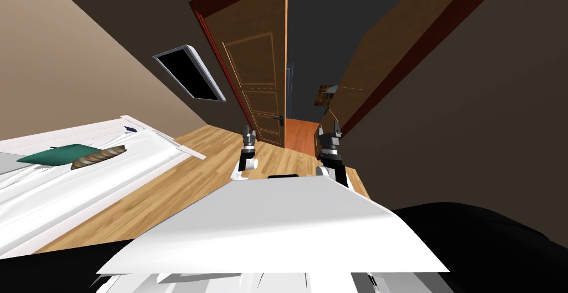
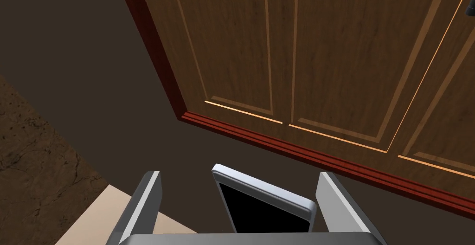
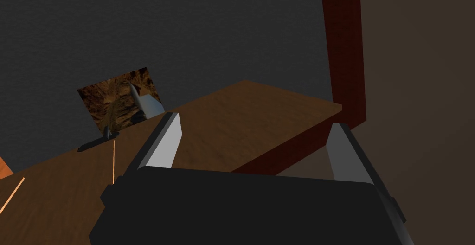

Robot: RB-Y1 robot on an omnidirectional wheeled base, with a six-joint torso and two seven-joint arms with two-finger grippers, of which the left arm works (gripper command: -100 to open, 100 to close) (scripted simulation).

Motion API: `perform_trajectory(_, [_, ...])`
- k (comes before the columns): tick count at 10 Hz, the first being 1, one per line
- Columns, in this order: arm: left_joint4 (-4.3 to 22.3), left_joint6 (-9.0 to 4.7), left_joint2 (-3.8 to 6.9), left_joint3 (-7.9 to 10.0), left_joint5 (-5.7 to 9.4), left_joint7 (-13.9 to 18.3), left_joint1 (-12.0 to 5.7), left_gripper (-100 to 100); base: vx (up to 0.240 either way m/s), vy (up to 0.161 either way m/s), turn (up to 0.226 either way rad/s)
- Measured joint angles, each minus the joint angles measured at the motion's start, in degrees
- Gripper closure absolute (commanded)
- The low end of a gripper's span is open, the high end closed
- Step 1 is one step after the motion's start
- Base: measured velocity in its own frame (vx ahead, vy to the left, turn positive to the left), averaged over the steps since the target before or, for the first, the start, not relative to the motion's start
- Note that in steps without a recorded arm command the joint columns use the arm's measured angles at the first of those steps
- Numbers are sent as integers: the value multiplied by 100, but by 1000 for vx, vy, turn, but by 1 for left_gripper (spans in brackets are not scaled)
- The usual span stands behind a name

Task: Push the door open

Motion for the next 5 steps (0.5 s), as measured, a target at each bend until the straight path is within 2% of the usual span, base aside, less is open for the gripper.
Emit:
perform_trajectory(1, [181, 25, 15, -6, -10, 10, -147, -100, 69, 29, -20])
perform_trajectory(3, [516, -2, 20, -33, -31, 15, -296, -100, 74, 26, -42])
perform_trajectory(4, [701, -3, 33, -44, -42, 27, -428, -100, 59, 23, -23])
perform_trajectory(5, [791, 25, 29, -57, -52, 29, -480, -100, 45, 32, -27])
